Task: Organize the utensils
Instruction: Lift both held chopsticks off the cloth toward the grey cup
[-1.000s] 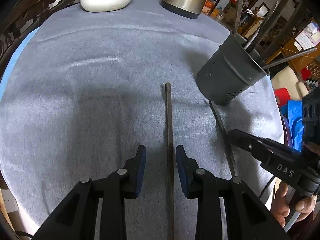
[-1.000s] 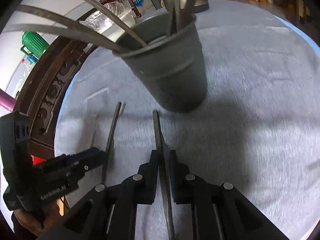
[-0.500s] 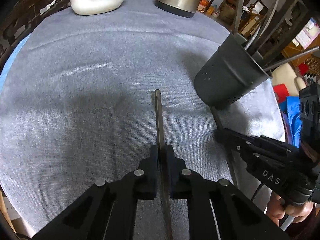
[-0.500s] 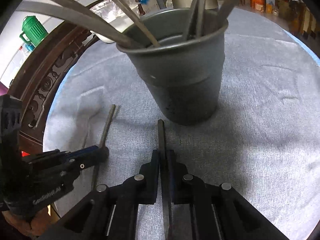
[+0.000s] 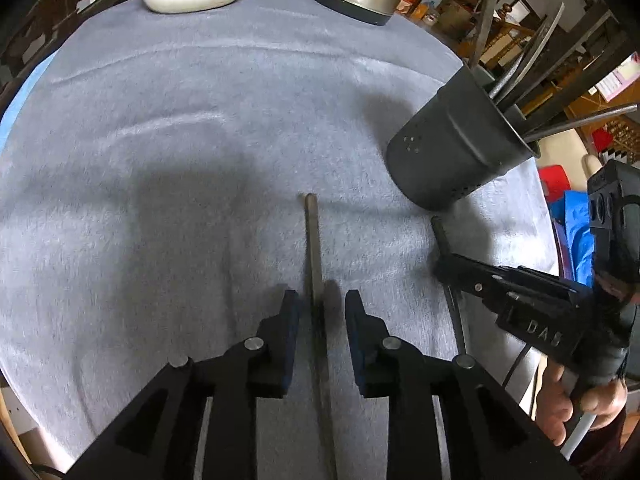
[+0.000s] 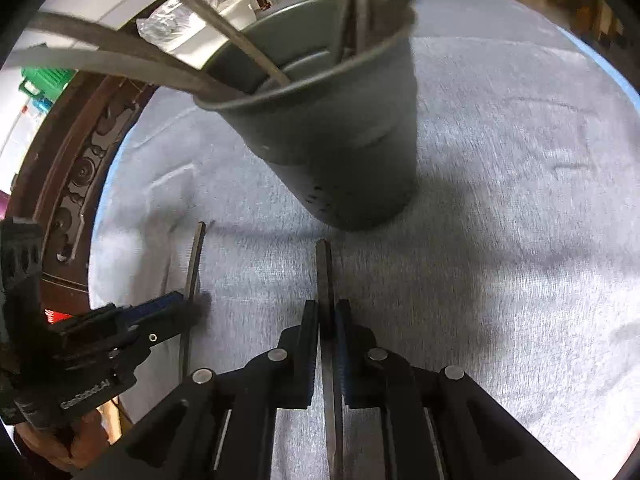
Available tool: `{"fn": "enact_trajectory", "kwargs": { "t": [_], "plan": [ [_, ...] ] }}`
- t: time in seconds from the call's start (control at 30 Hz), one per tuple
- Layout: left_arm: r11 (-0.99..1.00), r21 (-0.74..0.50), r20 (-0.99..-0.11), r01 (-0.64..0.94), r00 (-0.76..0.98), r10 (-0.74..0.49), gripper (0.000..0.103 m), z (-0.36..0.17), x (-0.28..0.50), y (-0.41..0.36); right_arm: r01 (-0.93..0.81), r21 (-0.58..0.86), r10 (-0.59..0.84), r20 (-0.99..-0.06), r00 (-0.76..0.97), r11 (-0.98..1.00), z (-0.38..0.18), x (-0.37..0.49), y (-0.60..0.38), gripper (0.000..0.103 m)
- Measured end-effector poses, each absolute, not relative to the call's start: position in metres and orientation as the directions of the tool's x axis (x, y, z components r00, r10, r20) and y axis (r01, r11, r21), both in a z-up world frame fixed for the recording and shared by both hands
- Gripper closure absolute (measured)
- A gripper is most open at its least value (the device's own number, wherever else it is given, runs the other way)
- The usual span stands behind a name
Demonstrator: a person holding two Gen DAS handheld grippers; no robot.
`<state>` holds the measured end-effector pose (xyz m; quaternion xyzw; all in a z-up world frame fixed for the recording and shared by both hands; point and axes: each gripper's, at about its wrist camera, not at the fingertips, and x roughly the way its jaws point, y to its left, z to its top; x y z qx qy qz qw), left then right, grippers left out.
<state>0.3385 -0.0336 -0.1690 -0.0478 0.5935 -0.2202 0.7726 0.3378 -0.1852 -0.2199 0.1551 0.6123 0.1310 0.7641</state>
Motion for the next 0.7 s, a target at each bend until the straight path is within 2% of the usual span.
{"fn": "enact_trajectory", "kwargs": {
  "t": [0.17,0.23,0.47,0.7],
  "plan": [
    [0.899,-0.346,-0.891,0.268,0.208,-0.405,0.082,-0.170,0.351,-0.040,-0.069,0.359,0.365,-0.895,0.256,0.931,-0.219,0.337,-0.177,0.092],
    [0.907,-0.327,-0.895,0.265,0.220,-0.387,0.096,-0.170,0.352,-0.041,-0.077,0.355,0.363,-0.895,0.260,0.932,-0.218,0.336,-0.178,0.095],
    [0.915,-0.312,-0.883,0.255,0.278,-0.379,0.096,-0.160,0.346,-0.040,-0.115,0.376,0.392,-0.861,0.323,0.920,-0.197,0.331,-0.181,0.095],
    [0.907,-0.314,-0.818,0.281,0.404,-0.409,0.097,-0.106,0.324,-0.030,-0.159,0.417,0.444,-0.793,0.417,0.895,-0.158,0.315,-0.197,0.095]
  ]
}}
